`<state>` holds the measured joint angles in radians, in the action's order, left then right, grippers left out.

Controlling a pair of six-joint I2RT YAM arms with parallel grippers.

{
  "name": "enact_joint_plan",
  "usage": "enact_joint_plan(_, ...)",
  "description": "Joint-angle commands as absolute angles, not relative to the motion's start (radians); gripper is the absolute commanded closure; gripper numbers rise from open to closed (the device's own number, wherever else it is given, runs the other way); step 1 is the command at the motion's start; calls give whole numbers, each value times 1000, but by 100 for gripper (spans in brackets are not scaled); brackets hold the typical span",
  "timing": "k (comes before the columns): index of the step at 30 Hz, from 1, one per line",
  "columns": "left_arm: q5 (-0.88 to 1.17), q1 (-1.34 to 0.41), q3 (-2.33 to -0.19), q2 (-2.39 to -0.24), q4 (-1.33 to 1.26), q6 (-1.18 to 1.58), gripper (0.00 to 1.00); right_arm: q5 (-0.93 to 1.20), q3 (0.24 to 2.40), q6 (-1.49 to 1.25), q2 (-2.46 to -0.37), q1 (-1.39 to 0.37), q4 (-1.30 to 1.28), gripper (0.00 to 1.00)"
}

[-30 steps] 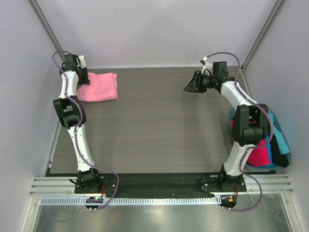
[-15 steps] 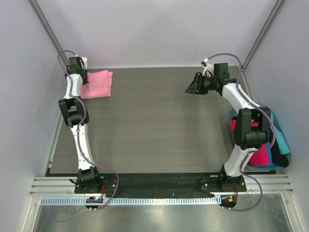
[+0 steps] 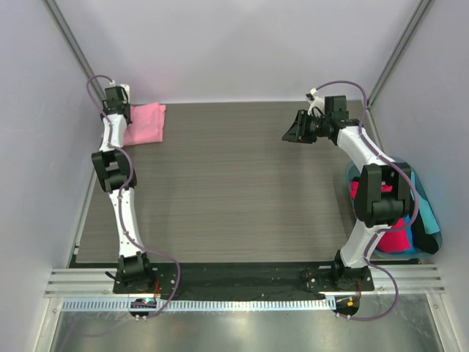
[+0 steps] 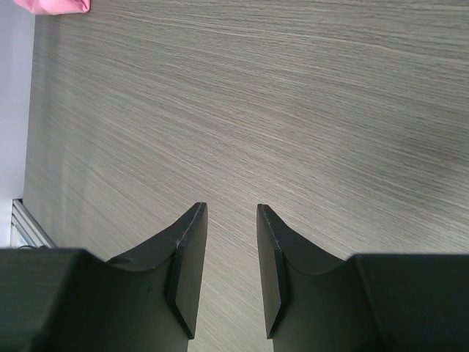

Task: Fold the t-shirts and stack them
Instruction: Neatly place the folded tshirt to the corner, then reset both grippers

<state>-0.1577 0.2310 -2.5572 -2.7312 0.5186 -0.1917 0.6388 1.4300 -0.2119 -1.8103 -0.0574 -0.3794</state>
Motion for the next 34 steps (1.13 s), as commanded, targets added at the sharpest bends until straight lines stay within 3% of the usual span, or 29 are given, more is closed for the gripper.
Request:
enact_joint_plan(1, -206, 235, -2612, -2735, 434, -177, 80, 627, 1433, -196, -1769, -55, -365, 61)
enact_joint_plan(4, -215, 230, -2628, -2709, 433, -140, 44, 629, 1433, -190, -1769, -57, -365, 60)
enact_joint_plan(9, -169, 215, -2620, -2558, 466, -40, 20, 595, 1445, -155, -1761, -57, -364, 53)
enact_joint_plan(11, -149, 209, -2596, -2490, 492, -9, 12, 540, 1440, -144, -1752, -58, -364, 45)
enact_joint_plan(12, -134, 198, -2582, -2415, 505, -5, 9, 491, 1439, -124, -1750, -60, -361, 36)
enact_joint_plan(13, -83, 192, -2533, -2377, 527, -6, 3, 451, 1439, -117, -1752, -60, -362, 1)
enact_joint_plan(14, -59, 187, -2505, -2338, 541, 33, 0, 404, 1443, -118, -1755, -66, -362, 0)
enact_joint_plan(19, -44, 85, -2179, -2042, 584, -44, 0, -41, 1515, -176, -1799, -135, -414, 0)
enact_joint_plan(22, -87, -27, -2014, -1962, 624, -87, 0, -73, 1534, -182, -1799, -161, -426, 0)
enact_joint_plan(28, 66, -169, -1866, -1881, 761, 7, 0, -78, 1539, -212, -1750, -193, -431, 0)
enact_joint_plan(34, 58, -281, -1816, -1876, 759, 32, 0, -89, 1485, -210, -1717, -202, -426, 0)
